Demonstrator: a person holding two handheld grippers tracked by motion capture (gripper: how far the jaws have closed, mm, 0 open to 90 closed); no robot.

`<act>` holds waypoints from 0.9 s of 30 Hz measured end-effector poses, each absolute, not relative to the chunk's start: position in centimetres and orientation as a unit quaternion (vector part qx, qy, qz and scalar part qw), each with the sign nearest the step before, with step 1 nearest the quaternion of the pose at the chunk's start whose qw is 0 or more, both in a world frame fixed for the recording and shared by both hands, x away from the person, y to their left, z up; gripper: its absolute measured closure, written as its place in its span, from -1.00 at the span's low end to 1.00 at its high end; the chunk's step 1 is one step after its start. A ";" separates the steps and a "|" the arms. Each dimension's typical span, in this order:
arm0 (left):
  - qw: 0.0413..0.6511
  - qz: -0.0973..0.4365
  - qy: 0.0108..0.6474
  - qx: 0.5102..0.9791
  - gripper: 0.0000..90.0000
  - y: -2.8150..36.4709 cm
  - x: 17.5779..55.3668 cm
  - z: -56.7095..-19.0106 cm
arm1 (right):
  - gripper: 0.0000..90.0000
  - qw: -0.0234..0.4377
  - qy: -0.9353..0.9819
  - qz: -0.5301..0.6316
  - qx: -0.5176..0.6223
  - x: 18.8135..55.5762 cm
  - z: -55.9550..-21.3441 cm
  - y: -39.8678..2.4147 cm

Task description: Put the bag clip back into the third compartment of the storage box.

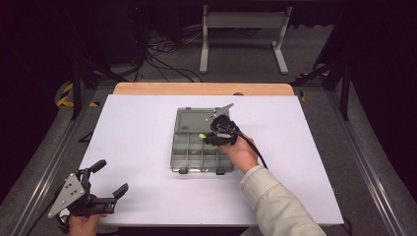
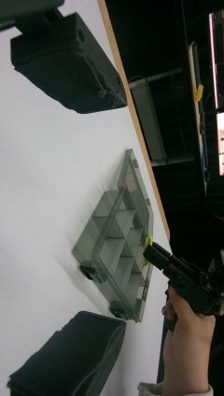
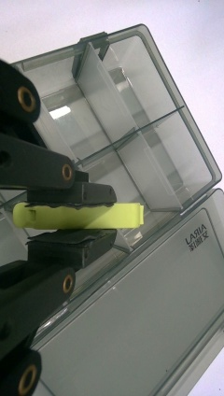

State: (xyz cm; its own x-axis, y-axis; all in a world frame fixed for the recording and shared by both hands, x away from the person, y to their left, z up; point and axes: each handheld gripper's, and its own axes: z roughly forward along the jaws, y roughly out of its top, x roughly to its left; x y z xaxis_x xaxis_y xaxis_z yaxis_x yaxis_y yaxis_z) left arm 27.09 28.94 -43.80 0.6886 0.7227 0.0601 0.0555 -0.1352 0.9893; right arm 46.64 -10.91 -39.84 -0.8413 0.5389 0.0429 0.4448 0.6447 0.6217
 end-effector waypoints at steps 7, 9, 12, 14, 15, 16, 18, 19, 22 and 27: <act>0.596 0.280 0.277 0.700 -1.00 29.0 27.1 -43.8 | 0.73 0.068 0.902 0.324 0.276 46.7 -40.3 -10.9; 0.596 0.279 0.278 0.700 -1.00 29.0 27.1 -43.8 | 0.73 0.066 0.903 0.323 0.277 46.7 -40.4 -10.8; 0.596 0.279 0.278 0.700 -1.00 29.0 27.1 -43.8 | 0.73 0.062 0.903 0.321 0.278 46.7 -40.4 -11.0; 0.595 0.280 0.277 0.701 -1.00 29.0 27.1 -43.8 | 0.72 0.062 0.902 0.321 0.282 46.7 -40.4 -11.2; 0.596 0.280 0.277 0.700 -1.00 29.0 27.1 -43.8 | 0.72 0.061 0.901 0.321 0.285 46.7 -40.4 -11.3; 0.596 0.280 0.277 0.700 -1.00 29.0 27.1 -43.8 | 0.72 0.060 0.900 0.322 0.287 46.7 -40.4 -11.4; 0.596 0.280 0.277 0.700 -1.00 29.0 27.1 -43.8 | 0.72 0.062 0.899 0.321 0.290 46.7 -40.4 -11.5; 0.596 0.280 0.277 0.700 -1.00 29.0 27.1 -43.8 | 0.72 0.061 0.900 0.319 0.293 46.7 -40.4 -11.6; 0.596 0.280 0.278 0.700 -1.00 28.9 27.1 -43.8 | 0.73 0.060 0.900 0.313 0.298 46.8 -40.5 -11.7; 0.595 0.280 0.277 0.700 -1.00 29.0 27.1 -43.8 | 0.73 0.064 0.900 0.307 0.304 46.9 -40.6 -11.6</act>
